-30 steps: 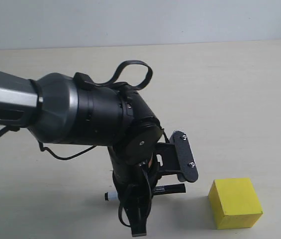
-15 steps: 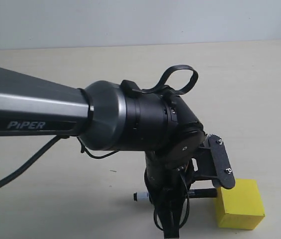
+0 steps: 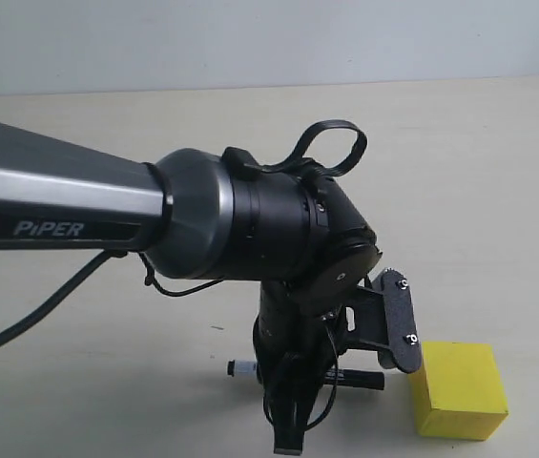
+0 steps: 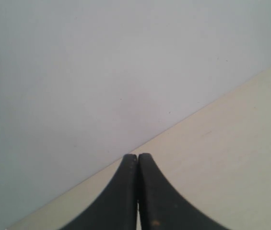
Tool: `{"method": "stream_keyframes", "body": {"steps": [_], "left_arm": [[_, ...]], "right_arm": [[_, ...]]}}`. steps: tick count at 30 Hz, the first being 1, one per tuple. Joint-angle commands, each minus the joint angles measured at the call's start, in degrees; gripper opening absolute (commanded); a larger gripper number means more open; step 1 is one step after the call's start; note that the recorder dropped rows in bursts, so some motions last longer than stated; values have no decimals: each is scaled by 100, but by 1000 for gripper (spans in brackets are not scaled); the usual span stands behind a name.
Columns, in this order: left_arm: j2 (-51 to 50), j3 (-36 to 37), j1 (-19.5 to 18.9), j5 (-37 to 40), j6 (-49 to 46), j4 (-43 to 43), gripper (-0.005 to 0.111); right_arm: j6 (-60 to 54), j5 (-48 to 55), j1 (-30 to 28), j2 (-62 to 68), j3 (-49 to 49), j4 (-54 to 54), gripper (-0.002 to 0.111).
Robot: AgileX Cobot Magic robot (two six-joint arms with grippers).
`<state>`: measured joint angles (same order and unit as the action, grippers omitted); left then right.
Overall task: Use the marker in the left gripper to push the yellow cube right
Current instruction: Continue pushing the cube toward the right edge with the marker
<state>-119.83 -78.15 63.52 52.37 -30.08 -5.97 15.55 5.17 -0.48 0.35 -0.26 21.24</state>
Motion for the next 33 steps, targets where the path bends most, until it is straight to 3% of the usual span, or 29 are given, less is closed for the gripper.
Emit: {"method": "stream_keyframes", "body": {"steps": [1, 11, 20, 33], "left_arm": [[17, -196, 119, -133, -120, 177, 0], [6, -724, 354, -104, -723, 955, 0], [6, -724, -177, 532, -505, 929, 0], [6, -713, -124, 610, -439, 914, 0]], "right_arm": [[-50, -16, -25, -35, 26, -44, 0], [-50, -16, -25, -35, 26, -33, 0], [-50, -16, -25, -35, 26, -21, 0], [-50, -16, -25, -35, 26, -33, 0]]}}
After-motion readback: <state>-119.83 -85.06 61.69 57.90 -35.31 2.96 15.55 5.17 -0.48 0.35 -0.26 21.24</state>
